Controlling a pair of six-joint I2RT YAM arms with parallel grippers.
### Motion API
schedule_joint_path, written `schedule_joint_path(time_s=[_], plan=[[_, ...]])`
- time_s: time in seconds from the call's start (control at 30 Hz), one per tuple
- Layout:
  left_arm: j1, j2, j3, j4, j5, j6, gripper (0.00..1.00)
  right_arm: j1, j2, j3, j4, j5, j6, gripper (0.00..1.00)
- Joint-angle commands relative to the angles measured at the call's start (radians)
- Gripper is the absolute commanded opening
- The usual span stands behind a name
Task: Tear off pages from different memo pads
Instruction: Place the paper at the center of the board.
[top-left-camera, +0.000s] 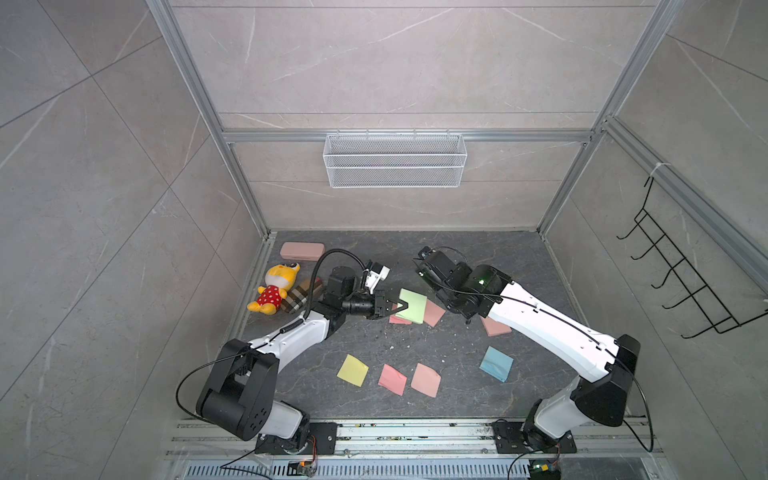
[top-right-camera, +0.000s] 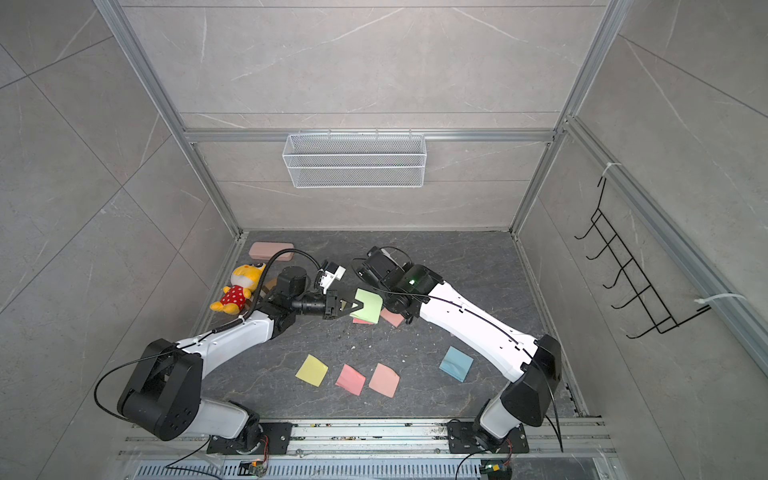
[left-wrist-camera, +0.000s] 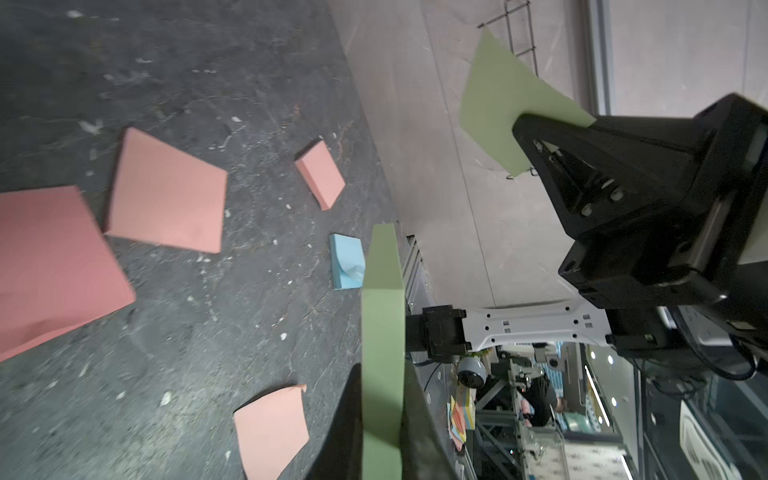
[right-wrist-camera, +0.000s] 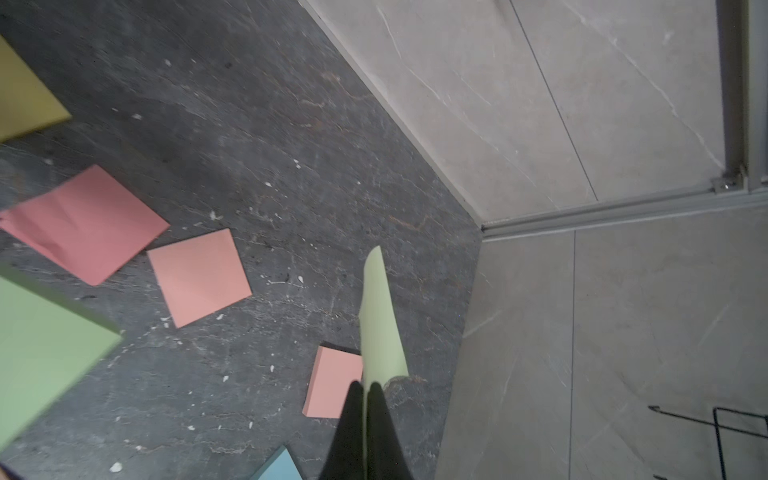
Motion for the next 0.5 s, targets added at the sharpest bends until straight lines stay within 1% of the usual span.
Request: schedule_joint_path(time_s=[0.0,0.07,0.1,0.17,0.2,0.23,0.3,0.43,0.47], plan=[[0.087,0.002,0.021,-0.212,-0.035,0.036,0.00,0.003,-0.003,-0.043,-0.066,-0.008,0.119,0.00],[0.195,-0.010,0.025,-0.356,-0.110,0.083,0.00,0.003,0.004,-0.089,-0.117,-0.130,0.191,0.00],[0.247,-0.010,0.039,-0.452,-0.176,0.132,0.00,0.004,0.011,-0.123,-0.142,-0.193,0.237,0.00],[0.318,0.010,0.075,-0.579,-0.292,0.231,0.00,0.004,0.007,-0.229,-0.120,-0.338,0.309,0.00],[0.339,0.034,0.108,-0.639,-0.363,0.282,0.00,0.004,0.005,-0.285,-0.102,-0.412,0.348,0.00],[0.348,0.060,0.144,-0.697,-0.434,0.333,0.00,0.005,0.002,-0.335,-0.078,-0.464,0.379,0.00],[0.351,0.122,0.219,-0.774,-0.546,0.407,0.00,0.006,0.002,-0.404,-0.060,-0.529,0.430,0.00],[0.353,0.239,0.334,-0.860,-0.680,0.485,0.00,0.007,0.022,-0.475,-0.070,-0.567,0.461,0.00],[0.352,0.264,0.348,-0.863,-0.689,0.488,0.00,0.011,0.025,-0.487,-0.070,-0.573,0.466,0.00]])
